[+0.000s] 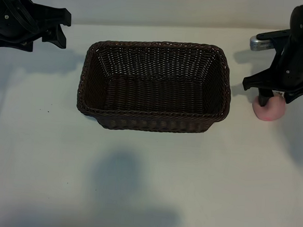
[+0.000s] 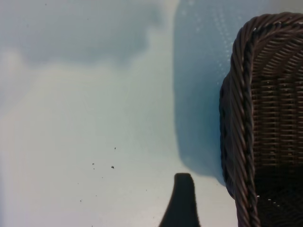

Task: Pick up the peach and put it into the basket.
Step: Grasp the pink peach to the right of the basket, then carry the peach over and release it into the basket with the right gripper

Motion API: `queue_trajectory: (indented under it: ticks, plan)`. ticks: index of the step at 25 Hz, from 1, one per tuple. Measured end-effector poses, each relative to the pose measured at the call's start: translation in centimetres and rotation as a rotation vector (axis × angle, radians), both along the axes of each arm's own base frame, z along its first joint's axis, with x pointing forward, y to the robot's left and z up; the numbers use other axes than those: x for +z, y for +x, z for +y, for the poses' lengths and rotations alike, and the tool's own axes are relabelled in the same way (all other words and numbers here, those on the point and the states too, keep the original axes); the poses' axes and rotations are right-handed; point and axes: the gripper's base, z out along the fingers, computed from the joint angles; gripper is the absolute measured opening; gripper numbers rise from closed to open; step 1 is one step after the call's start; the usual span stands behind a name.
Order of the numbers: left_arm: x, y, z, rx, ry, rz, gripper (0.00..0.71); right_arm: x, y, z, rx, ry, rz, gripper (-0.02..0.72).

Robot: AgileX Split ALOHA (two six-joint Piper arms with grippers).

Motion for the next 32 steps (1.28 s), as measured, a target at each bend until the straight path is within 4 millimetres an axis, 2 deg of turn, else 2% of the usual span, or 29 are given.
queue_trajectory:
  ticks: [3,4,6,7,10,14,20,23,29,32]
  plan:
    - [0.0,0.0,0.0,0.0,0.001,-0.002,0.587,-0.1,0.0,0.0,-0.004,0.005,-0.002,0.252]
    - [0.0,0.0,0.0,0.0,0.001,-0.002,0.587,-0.1,0.0,0.1,-0.006,0.008,-0.002,0.152]
    - [0.0,0.0,0.0,0.0,0.001,-0.002,0.587,0.0,0.0,0.1,-0.009,0.012,-0.003,0.078]
    - [0.0,0.0,0.0,0.0,0.001,-0.002,0.587,0.0,-0.1,0.1,-0.011,0.013,-0.002,0.064]
    - [0.0,0.0,0.0,0.001,0.0,-0.002,0.587,0.5,-0.2,0.1,-0.011,0.013,0.001,0.049]
    - [0.0,0.0,0.0,0.001,0.001,-0.002,0.587,2.8,-0.2,0.0,-0.004,0.011,0.003,0.047]
    - [0.0,0.0,0.0,0.001,0.002,-0.003,0.587,10.5,0.5,0.2,0.003,0.043,-0.125,0.047]
    - [0.0,0.0,0.0,0.001,0.003,-0.003,0.587,13.2,0.8,0.3,0.004,0.057,-0.18,0.047]
    - [0.0,0.0,0.0,0.001,0.003,-0.003,0.587,14.6,0.7,0.8,0.013,0.109,-0.162,0.047]
    - [0.0,0.0,0.0,0.001,0.003,-0.003,0.587,14.8,0.4,1.8,0.042,0.17,-0.147,0.047]
